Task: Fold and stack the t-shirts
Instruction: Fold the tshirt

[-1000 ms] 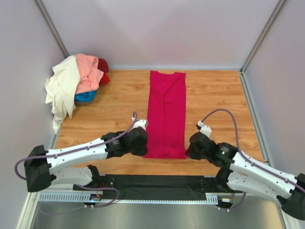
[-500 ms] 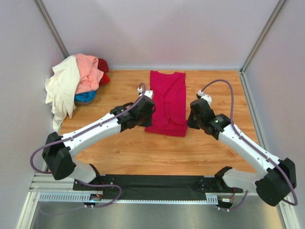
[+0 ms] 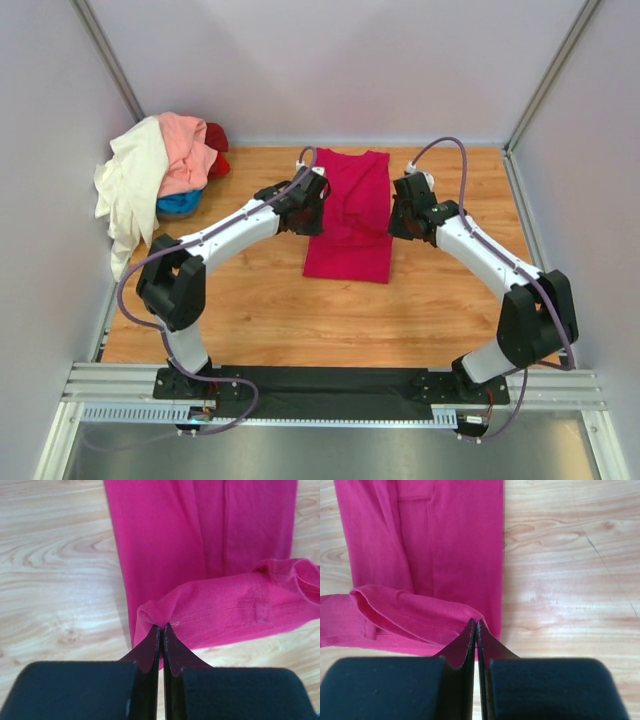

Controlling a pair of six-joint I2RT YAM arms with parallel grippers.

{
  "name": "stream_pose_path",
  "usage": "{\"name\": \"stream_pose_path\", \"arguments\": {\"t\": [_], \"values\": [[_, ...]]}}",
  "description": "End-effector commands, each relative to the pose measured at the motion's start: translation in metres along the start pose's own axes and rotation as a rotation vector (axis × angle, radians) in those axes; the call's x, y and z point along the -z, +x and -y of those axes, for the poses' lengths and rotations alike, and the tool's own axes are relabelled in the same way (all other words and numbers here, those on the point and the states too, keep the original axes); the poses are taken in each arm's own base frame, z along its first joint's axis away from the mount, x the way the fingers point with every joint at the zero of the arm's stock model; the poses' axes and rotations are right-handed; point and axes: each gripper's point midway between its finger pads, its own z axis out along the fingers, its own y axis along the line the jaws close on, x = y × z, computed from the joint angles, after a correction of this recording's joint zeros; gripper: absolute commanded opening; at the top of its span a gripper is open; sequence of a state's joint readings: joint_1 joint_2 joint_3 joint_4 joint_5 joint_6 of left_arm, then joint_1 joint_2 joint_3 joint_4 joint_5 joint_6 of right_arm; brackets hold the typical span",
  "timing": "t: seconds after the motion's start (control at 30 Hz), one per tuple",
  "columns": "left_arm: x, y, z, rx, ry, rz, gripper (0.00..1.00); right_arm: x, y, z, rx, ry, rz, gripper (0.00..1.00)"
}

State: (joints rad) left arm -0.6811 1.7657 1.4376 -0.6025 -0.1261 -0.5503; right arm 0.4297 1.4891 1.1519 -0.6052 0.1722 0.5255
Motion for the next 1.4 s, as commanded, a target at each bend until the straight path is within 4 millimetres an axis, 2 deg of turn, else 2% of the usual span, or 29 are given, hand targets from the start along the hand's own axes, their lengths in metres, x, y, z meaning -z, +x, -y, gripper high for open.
{"name": "stream_pose_path", "arguments": {"t": [0.0,0.07,0.1,0.17,0.2,0.23,0.27,0.3,0.33,0.37,0.4,0.43,0.47,0.5,0.6,0.67,0.7,0.73,0.77,0.8,0.83,0.87,0.9,0.97,1.0,1.07,1.1,1.17,1.37], "values": [[-0.008,-0.019,-0.003,-0.008,0.023,-0.001,0.0,-0.012,-0.028,-0.009,0.006,-0.029,0.036,0.0],[-0.021,-0.018,-0.008,-0.003,0.01,-0.026,0.0,-0.024,-0.032,-0.008,0.002,-0.032,0.025,0.0],[-0.024,-0.023,-0.008,0.002,0.01,-0.025,0.0,-0.038,-0.027,-0.007,0.005,-0.018,-0.006,0.0],[-0.039,-0.022,-0.018,0.012,-0.009,-0.058,0.0,-0.05,-0.037,-0.007,0.002,-0.019,-0.021,0.0],[-0.041,-0.033,-0.015,0.01,0.006,-0.045,0.04,-0.068,-0.03,-0.003,0.006,0.001,-0.061,0.0],[-0.045,-0.036,-0.025,0.024,-0.009,-0.069,0.06,-0.072,-0.048,-0.002,-0.005,-0.003,-0.042,0.0],[-0.057,-0.049,-0.023,0.024,0.003,-0.078,0.08,-0.079,-0.049,-0.001,-0.003,-0.013,-0.063,0.0],[-0.06,-0.049,-0.028,0.023,-0.011,-0.111,0.21,-0.097,-0.045,0.005,-0.013,0.001,-0.101,0.03],[-0.065,-0.055,-0.029,0.028,0.007,-0.125,0.3,-0.097,-0.065,0.006,-0.035,-0.002,-0.091,0.13],[-0.073,-0.074,-0.031,0.044,0.02,-0.11,0.39,-0.102,-0.069,0.008,-0.042,-0.001,-0.102,0.41],[-0.074,-0.077,-0.035,0.056,0.024,-0.132,0.57,-0.111,-0.071,0.013,-0.051,0.021,-0.123,0.46],[-0.081,-0.078,-0.032,0.061,0.061,-0.152,0.64,-0.107,-0.087,0.019,-0.066,0.043,-0.105,0.51],[-0.072,-0.103,-0.031,0.068,0.083,-0.099,0.69,-0.106,-0.093,0.022,-0.073,0.051,-0.098,0.56],[-0.067,-0.111,-0.032,0.076,0.085,-0.085,0.77,-0.1,-0.099,0.022,-0.077,0.052,-0.081,0.65],[-0.041,-0.131,-0.038,0.09,0.068,-0.023,0.81,-0.076,-0.119,0.029,-0.06,0.079,-0.007,0.71],[-0.021,-0.13,-0.045,0.091,0.034,0.004,0.8,-0.069,-0.11,0.034,-0.053,0.091,-0.02,0.72],[-0.016,-0.132,-0.045,0.097,0.034,0.035,0.79,-0.056,-0.11,0.033,-0.053,0.071,-0.001,0.72],[-0.011,-0.13,-0.047,0.107,0.033,0.048,0.78,-0.052,-0.105,0.03,-0.05,0.048,-0.003,0.71],[-0.003,-0.113,-0.05,0.107,0.034,0.037,0.77,-0.05,-0.104,0.02,-0.056,-0.016,0.012,0.69],[-0.002,-0.116,-0.046,0.106,0.054,0.076,0.75,-0.047,-0.087,0.017,-0.056,-0.056,-0.016,0.66],[0.009,-0.115,-0.043,0.101,0.071,0.1,0.74,-0.046,-0.085,0.007,-0.049,-0.105,-0.009,0.63],[0.0,-0.095,-0.046,0.096,0.063,0.065,0.73,-0.045,-0.074,-0.005,-0.038,-0.167,-0.041,0.61],[-0.003,-0.096,-0.043,0.09,0.078,0.086,0.71,-0.047,-0.067,-0.01,-0.029,-0.189,-0.063,0.5],[-0.013,-0.078,-0.035,0.071,0.106,0.049,0.7,-0.051,-0.054,-0.026,-0.003,-0.23,-0.108,0.39],[-0.017,-0.074,-0.032,0.067,0.116,0.037,0.68,-0.06,-0.045,-0.03,0.005,-0.234,-0.139,0.3],[-0.03,-0.057,-0.025,0.062,0.127,-0.021,0.65,-0.063,-0.042,-0.043,0.021,-0.254,-0.165,0.25],[-0.034,-0.051,-0.022,0.065,0.131,-0.034,0.63,-0.073,-0.036,-0.044,0.024,-0.245,-0.192,0.21],[-0.041,-0.033,-0.019,0.062,0.127,-0.068,0.63,-0.084,-0.032,-0.048,0.033,-0.235,-0.221,0.2],[-0.046,-0.01,-0.024,0.061,0.119,-0.094,0.63,-0.106,-0.029,-0.055,0.042,-0.221,-0.272,0.19]]}}
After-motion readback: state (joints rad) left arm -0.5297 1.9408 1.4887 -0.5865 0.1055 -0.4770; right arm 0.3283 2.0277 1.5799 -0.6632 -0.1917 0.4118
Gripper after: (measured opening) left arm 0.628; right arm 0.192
